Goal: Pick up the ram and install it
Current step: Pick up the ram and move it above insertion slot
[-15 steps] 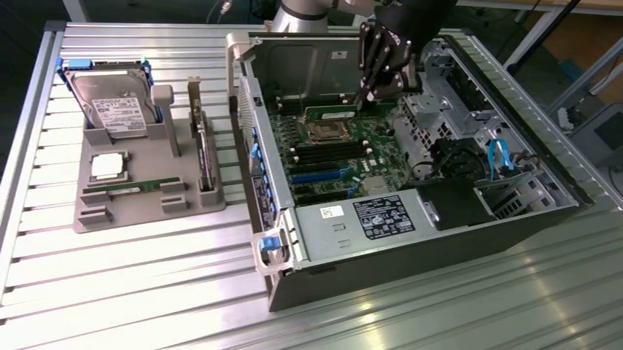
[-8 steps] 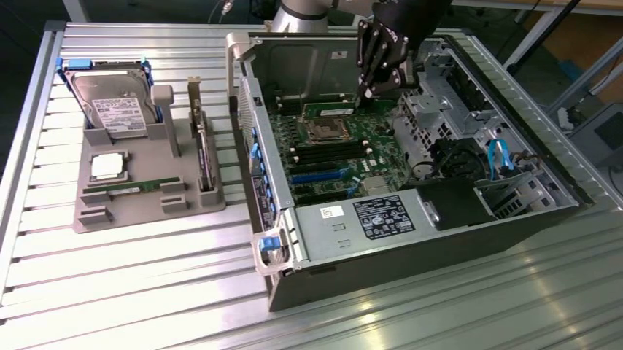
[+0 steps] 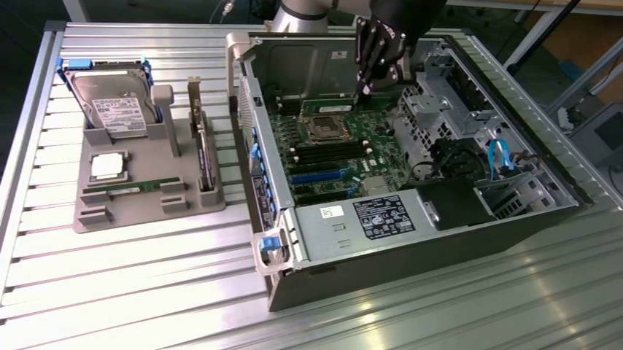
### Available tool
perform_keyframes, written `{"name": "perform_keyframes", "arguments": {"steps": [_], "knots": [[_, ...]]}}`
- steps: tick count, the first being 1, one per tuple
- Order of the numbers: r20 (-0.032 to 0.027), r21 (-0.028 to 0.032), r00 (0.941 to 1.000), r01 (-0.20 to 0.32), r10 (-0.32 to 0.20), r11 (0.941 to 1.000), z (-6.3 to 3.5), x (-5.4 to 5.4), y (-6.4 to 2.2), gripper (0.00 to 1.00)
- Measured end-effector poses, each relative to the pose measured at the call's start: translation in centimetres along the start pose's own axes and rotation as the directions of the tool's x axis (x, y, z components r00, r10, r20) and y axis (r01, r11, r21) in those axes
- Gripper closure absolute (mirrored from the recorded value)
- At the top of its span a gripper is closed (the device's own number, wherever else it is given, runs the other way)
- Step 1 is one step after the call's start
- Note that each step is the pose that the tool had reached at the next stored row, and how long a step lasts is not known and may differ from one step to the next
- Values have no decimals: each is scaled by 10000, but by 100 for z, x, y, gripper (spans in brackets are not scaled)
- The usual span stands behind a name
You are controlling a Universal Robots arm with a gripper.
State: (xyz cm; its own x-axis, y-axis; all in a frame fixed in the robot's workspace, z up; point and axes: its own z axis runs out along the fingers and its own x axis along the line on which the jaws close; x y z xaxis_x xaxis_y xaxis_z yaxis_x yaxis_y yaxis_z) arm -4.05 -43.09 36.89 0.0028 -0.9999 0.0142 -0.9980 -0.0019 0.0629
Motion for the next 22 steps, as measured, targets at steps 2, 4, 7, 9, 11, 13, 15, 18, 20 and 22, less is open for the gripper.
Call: {"name": "perform_keyframes", "arguments": {"steps": [2,4,7,9,11,13,15,18,20,22], "knots": [[-1,0,10000,0,0,10000,0,-13,0,88],[0,0,10000,-1,1,10000,2,-38,0,88],[0,0,10000,0,0,10000,4,-73,0,88],[0,0,10000,0,0,10000,5,-90,0,88],[0,0,10000,-1,1,10000,6,-125,-1,88],[0,0,10000,-1,1,10000,7,-154,-1,88],[-1,0,10000,1,-1,10000,8,-180,-1,88],[0,0,10000,-2,2,10000,7,-180,-7,88],[0,0,10000,0,0,10000,5,-180,-38,88],[-1,0,10000,-1,1,10000,-1,-179,-131,88]]}}
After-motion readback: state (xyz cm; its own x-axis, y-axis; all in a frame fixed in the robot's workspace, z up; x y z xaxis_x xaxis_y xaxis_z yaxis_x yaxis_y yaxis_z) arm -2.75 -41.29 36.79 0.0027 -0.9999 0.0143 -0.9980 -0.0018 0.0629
